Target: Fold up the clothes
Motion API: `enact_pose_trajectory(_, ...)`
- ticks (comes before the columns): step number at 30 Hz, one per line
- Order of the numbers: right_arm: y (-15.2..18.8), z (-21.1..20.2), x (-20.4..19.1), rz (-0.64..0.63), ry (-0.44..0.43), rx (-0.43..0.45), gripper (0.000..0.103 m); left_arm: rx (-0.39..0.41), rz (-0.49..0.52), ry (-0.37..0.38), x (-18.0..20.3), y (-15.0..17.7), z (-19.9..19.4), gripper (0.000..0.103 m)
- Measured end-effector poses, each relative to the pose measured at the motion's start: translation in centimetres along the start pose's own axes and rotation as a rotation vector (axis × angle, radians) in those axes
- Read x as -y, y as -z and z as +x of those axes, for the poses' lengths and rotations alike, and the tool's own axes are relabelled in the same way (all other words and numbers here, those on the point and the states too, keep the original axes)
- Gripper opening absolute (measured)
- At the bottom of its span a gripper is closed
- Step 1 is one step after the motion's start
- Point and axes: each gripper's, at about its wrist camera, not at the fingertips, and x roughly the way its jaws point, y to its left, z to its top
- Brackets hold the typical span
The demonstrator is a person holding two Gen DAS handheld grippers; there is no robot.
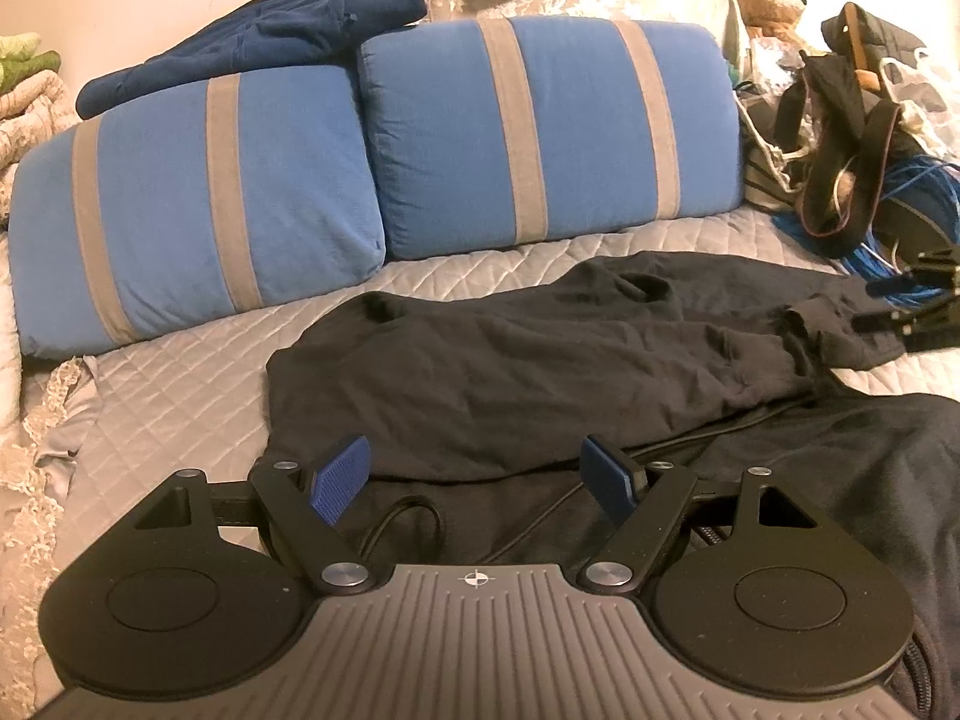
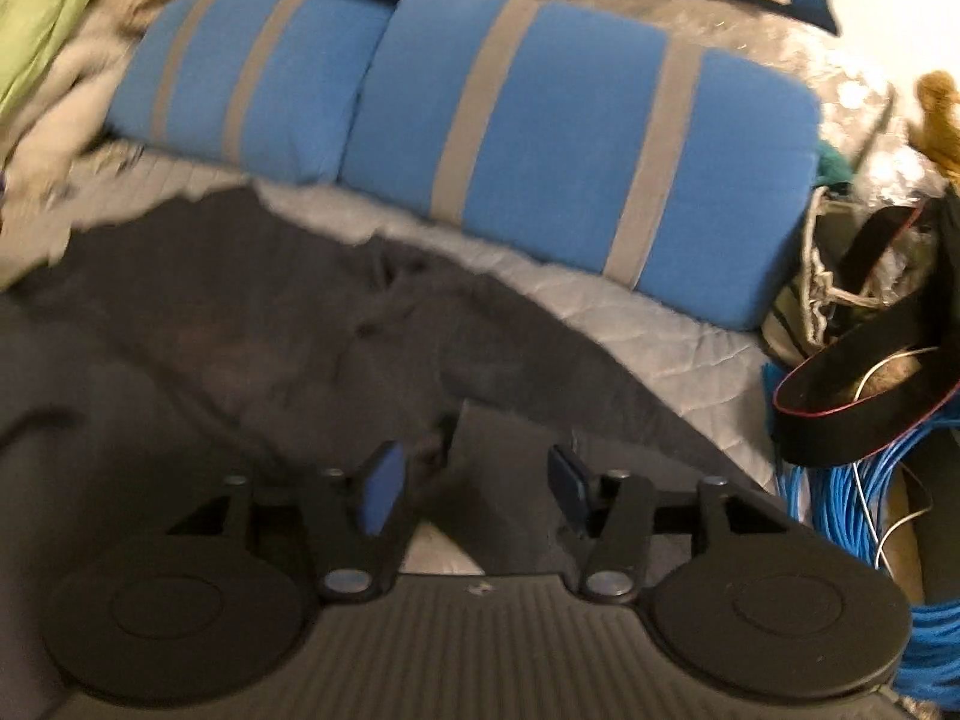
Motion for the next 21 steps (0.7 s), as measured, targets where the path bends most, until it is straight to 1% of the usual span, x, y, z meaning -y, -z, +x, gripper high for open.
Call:
enact_pose_trajectory(4, 0.9, 0.7, 0.5, -0.08, -0.007, -0.063, 0.065, -0.001, -0.004, 0.008, -0.1, 0.0, 0.1, 0.077)
enact_pose_trajectory(7, 1.3, 1.2, 0.7, -0.114, -0.032, -0.1, 0.064, -0.001, -0.008, 0.015, -0.2, 0.0, 0.1, 0.077)
enact_pose_trajectory(11, 1.3, 2.0, 0.7, -0.139, -0.057, -0.122, 0.062, -0.002, -0.01, 0.018, -0.3, 0.0, 0.1, 0.077)
enact_pose_trajectory(13, 1.1, 2.5, 0.4, -0.16, -0.06, -0.129, 0.059, -0.002, -0.012, 0.019, -0.3, 0.0, 0.1, 0.077)
enact_pose_trajectory(16, 1.0, 3.3, -0.4, -0.228, -0.065, -0.14, 0.055, -0.003, -0.014, 0.019, -0.3, 0.0, 0.1, 0.077)
enact_pose_trajectory(20, 0.8, 4.5, -0.9, -0.285, -0.068, -0.161, 0.053, -0.004, -0.014, 0.019, -0.3, 0.0, 0.0, 0.077)
enact_pose_trajectory(21, 0.8, 4.7, -0.9, -0.29, -0.072, -0.167, 0.051, -0.004, -0.014, 0.019, -0.3, 0.0, 0.0, 0.077)
